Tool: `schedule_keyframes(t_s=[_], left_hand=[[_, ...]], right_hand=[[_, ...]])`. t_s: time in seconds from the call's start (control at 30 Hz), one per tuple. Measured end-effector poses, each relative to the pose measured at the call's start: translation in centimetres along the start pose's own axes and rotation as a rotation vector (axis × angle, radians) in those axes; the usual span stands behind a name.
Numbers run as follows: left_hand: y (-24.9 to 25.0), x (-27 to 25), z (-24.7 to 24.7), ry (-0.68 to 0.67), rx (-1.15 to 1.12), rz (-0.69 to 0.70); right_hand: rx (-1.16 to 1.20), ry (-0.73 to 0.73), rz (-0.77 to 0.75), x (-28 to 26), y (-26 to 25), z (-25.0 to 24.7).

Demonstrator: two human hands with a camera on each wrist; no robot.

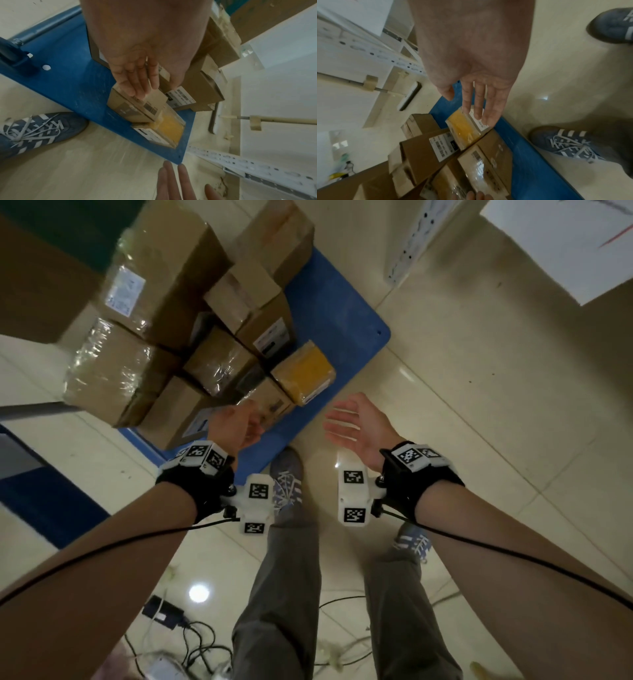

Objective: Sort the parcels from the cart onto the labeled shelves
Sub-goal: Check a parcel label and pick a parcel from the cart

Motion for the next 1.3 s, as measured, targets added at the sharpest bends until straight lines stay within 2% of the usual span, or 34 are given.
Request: schedule_keyframes(t_s=[0.17,0.37,0.57,0.73,0.93,1.1,1.3], left_hand=[[-0.5,2.7,-2.6,0.077,-0.012,-0.044],[-1.7,5.3,-3.8,0.035,-0.017,-0.287],[-3.6,5.8,-4.1,-0.102,-0.151,-0.207],[-2.5,5.1,-4.1,-0.13,-0.148,-0.173],[-0.8,1.8,-5.0,-0.193,0.059,-0.212],[-1.2,-1.2,-4.2,-0.196,0.211,-0.102],[-1.7,-4.1,-0.9,-0.214,0.537,0.076]], right_hand=[[-0.067,-0.025,0.007,1.8,-0.1,4.2],[-0.143,-0.023,0.012,3.6,-0.4,7.6],[-0.219,-0.015,0.025,4.3,-0.4,9.0],[-0.359,-0.014,0.077,3.8,-0.3,9.4],[-0.412,-0.029,0.134,2.2,-0.5,9.1],[-0.447,-0.048,0.101,0.9,0.1,8.0],[-0.394,0.005,0.0,-0.9,1.4,4.0]])
Point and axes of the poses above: each hand's wrist, its own x-axis towards the middle knuckle, its own z-axis out of the palm, y = z × x, the point moved 1 cm from there along x, towards the middle knuckle, and after that the axes turned 5 degrees about -x, right-handed, at the moved point
